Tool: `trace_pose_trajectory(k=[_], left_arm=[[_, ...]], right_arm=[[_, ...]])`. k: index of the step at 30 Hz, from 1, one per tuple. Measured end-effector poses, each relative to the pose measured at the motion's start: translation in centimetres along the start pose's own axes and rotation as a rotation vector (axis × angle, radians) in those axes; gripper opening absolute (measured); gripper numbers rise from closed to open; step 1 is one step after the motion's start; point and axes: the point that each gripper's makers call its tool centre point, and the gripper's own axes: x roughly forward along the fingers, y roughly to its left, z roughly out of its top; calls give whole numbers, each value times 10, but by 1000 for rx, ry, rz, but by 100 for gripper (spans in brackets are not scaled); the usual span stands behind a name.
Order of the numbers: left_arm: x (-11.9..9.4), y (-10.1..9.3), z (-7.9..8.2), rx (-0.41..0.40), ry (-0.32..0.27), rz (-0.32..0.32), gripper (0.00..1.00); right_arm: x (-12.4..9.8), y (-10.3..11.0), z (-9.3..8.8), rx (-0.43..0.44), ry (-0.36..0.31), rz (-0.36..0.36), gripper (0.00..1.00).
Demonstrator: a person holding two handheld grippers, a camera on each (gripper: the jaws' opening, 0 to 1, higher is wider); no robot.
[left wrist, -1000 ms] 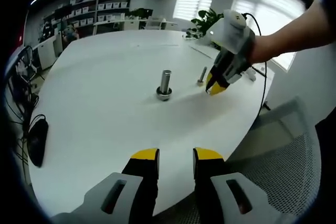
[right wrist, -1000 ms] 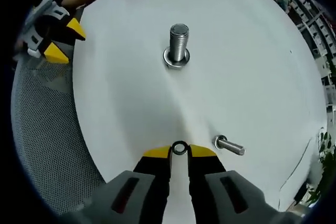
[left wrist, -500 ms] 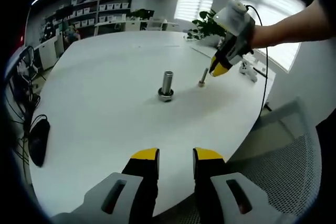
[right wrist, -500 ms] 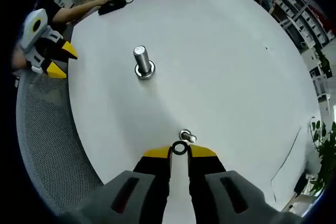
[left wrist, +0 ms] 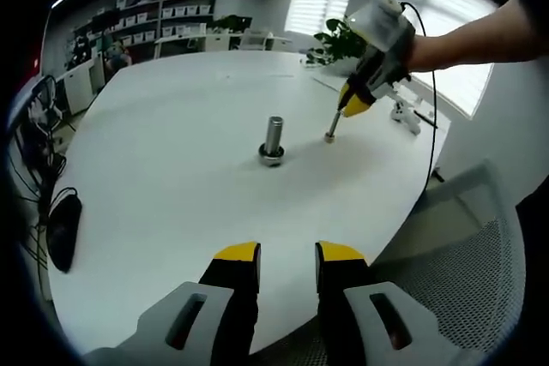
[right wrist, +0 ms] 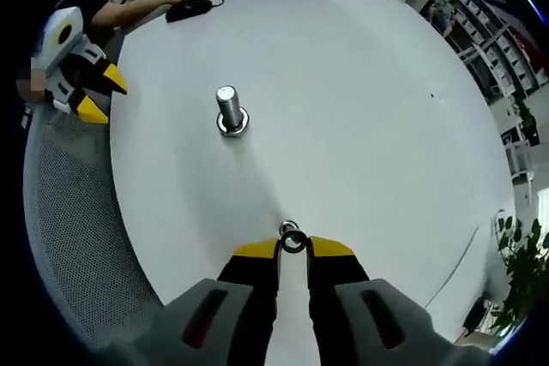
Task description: Place the washer onto the threaded stud by aligning its center hole with the stud, sliding it down to the base, and recovering from edge contact or off-axis alignment until the washer reaches the visible bottom stop.
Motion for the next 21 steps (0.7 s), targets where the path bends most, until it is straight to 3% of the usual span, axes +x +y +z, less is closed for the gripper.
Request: trace_pose_trajectory(k=[10,21], left_arm=[[0,1,-1,-3,5,0,23],[2,0,-4,-1,23,-1,23]], right_arm=[[10,-3,-5,10,30,14,14],[37,-3,-8,-13,83,46,14]])
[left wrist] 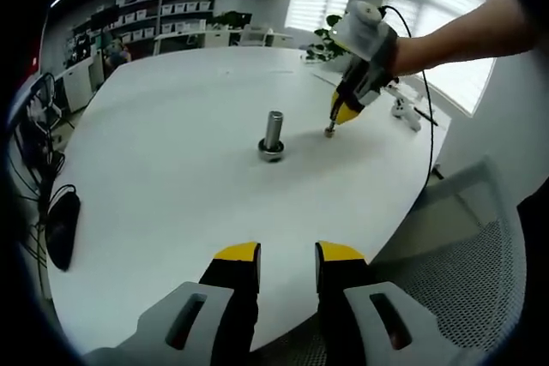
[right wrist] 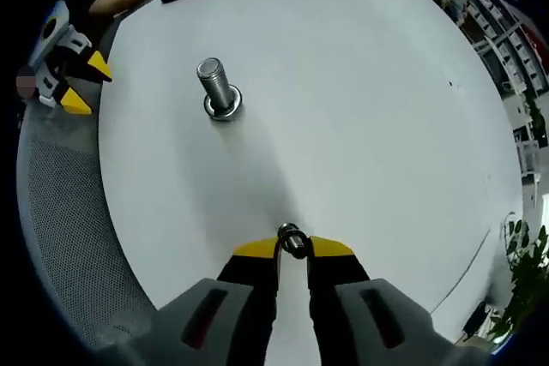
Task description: Place the washer onto the threaded stud by aligning its center hole with the stud, sliding it down to the base, and recovering from edge contact or off-axis alignment until the washer reaches the visible bottom stop.
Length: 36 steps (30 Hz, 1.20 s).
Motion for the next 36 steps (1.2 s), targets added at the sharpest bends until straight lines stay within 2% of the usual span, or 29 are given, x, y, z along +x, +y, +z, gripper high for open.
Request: trace_pose_trajectory(k=[14,22,32,34,36], left_arm=[[2,1,-4,-6,25,3,23],[2,1,-5,-17,28,6,23],[3,0,-6,-22,31,-2,24],[2,0,-6,-22,33,-3,24],[3,-1,-6,-23,33,-8,24]], right_arm=[[12,1,-8,54,-1,36,15],[13,-2,1,68,-34,40,19],[-2,1,6,80,-108,19,23],[-6,4,9,147,-148,25,25],[-12,8,13,179,-201,21,26]])
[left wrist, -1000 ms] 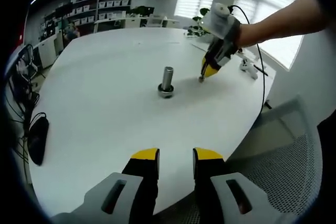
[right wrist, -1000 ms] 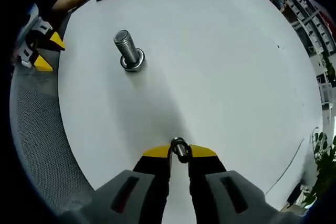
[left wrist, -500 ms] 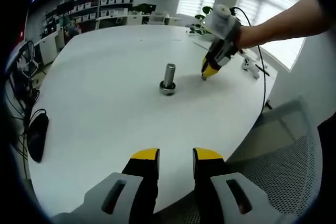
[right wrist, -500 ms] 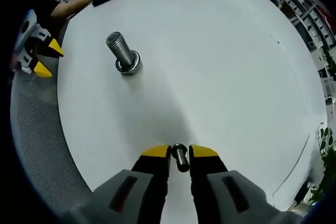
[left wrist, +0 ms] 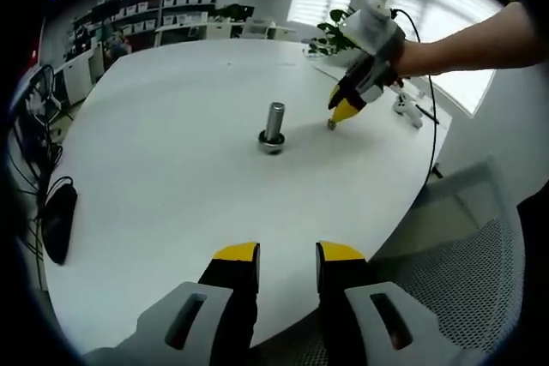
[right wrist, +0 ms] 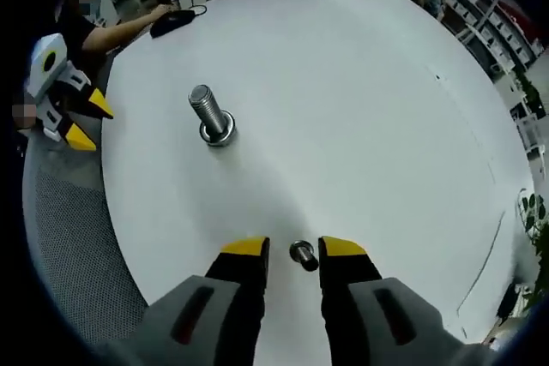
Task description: Place the washer onto the threaded stud by aligning its center hole with the stud, sliding it down to the base, and recovering from edge contact or off-axis alignment until the washer reaches the visible bottom stop.
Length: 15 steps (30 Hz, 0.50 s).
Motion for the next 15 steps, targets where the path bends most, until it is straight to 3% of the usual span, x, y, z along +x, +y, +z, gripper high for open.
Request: trace_pose_trajectory(k=[5,15], left_arm=[[0,-2,-1,3,7,-7,24],[1,-3,-2,6,12,-15,24]], right_arm=[[-4,8,-17,-13,7,-8,28],[-14,6,-27,20,-49,-66,31]])
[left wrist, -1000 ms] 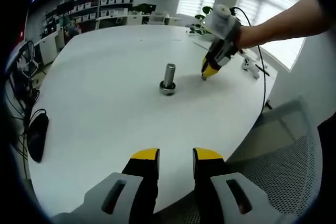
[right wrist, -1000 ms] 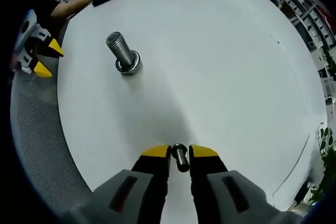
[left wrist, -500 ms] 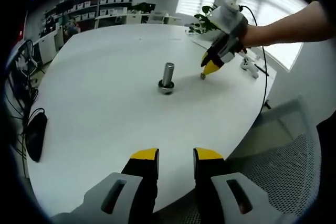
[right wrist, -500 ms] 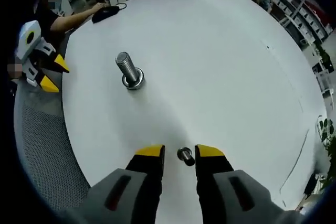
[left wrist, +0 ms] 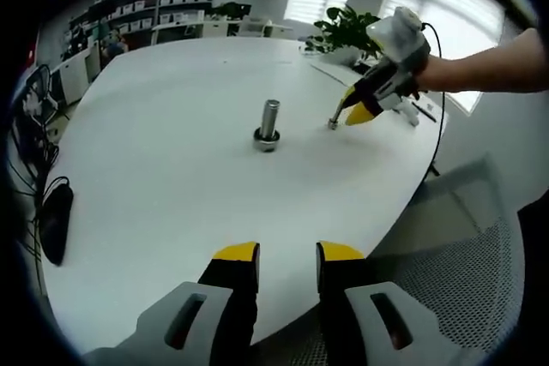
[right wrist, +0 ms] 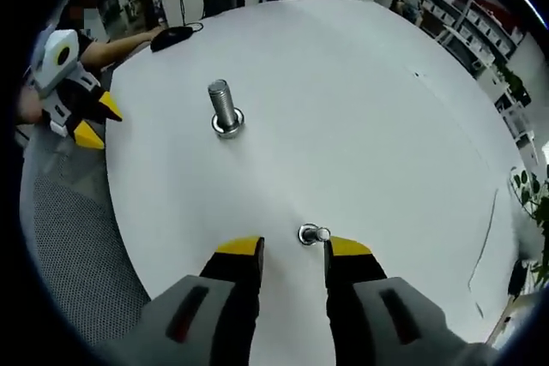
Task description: Place the washer onto the threaded stud by aligning its center hole with the stud, sliding it down to the base, and recovering from edge contact or off-axis alignment until the washer reaches the visible bottom stop.
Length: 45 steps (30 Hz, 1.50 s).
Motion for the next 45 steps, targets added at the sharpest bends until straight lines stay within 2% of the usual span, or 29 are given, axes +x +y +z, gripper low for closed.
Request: trace_pose_trajectory(k=[4,8,13,19,24,29,33,45], left_arm=[[0,0,-1,0,2,1,24],[0,0,-1,1,5,-1,24],[0,0,-1,-1,3,0,24],[0,-1,-1,2,5,-2,24],[0,-1,0,1,1,-4,24],[0,-2,1,6,-4,-6,24],[0,-2,1,2,-5,-8,24],[1,-5,1,6,3,-21,25]], right_arm=[[-4,-2,0,62,-33,-9,30],[-11,3,0,59,-58,-19,30],[-26,7,5,104,-150,-34,30],[-36,15,-2,126,-186,-42,30],[-45,26,-14,178,-229,-44,30],[-51,36,-29,236,-244,-46,30],[-58,39,-33,275,-279,-54,30],[-69,47,-35,310,-330,-74,30]])
